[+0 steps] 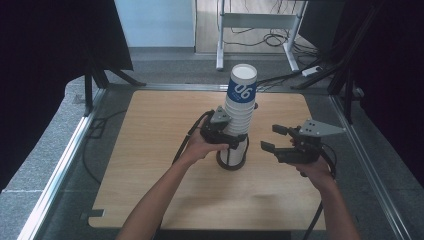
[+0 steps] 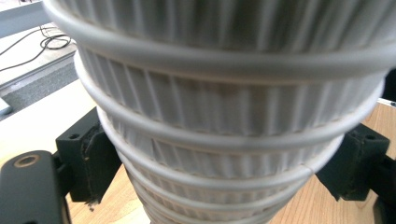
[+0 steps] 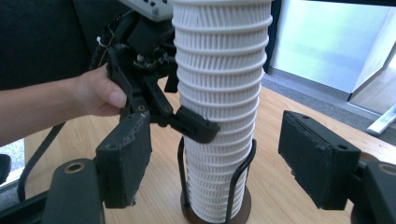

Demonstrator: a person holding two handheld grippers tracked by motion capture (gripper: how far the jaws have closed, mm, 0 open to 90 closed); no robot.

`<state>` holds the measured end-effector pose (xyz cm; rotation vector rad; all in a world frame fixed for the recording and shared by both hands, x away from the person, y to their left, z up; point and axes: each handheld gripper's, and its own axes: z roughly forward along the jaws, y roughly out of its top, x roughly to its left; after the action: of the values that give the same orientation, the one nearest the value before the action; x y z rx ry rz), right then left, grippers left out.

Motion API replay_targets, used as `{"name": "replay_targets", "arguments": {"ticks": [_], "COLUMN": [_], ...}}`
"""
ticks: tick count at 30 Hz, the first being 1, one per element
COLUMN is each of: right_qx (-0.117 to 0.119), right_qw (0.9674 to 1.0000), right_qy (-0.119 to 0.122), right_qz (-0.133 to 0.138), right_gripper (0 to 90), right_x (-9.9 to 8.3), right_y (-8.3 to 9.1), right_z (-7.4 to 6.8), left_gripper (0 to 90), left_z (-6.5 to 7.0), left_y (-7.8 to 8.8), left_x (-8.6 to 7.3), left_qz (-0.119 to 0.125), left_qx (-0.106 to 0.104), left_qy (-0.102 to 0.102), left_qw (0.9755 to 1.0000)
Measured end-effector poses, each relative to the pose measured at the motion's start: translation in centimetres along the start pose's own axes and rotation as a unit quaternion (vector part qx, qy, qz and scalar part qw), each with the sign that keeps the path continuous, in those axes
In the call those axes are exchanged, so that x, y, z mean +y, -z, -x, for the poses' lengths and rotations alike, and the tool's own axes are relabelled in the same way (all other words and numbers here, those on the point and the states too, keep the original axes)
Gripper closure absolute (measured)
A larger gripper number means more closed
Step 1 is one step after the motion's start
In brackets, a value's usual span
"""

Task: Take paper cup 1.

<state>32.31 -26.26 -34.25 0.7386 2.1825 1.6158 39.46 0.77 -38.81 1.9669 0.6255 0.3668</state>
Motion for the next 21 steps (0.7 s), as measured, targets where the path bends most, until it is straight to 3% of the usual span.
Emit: {"name": "replay_targets", "arguments": {"ticks": [7, 13, 21], "right_qx": [0.011, 0.021, 0.028], "right_qw": [0.9998, 0.9994, 0.9991], "right_qy": [0.015, 0.023, 0.018], "right_qz": [0.007, 0.017, 0.026], "right_gripper": [25.5, 25.1, 25.1], "right_x": [1.6, 4.4, 6.2], "right_y": [-0.2, -0.3, -0.6], "right_z": [0.4, 1.0, 1.7], "left_gripper": [12.9, 12.9, 12.9], "left_z": [0.0, 0.1, 0.1], "left_y": [-0.1, 0.0, 0.0], "left_x": [0.1, 0.1, 0.1], "left_qz": [-0.004, -0.005, -0.004], "left_qx": [0.001, 0.002, 0.003], "left_qy": [0.002, 0.001, 0.002], "left_qw": [1.0000, 1.0000, 1.0000]}}
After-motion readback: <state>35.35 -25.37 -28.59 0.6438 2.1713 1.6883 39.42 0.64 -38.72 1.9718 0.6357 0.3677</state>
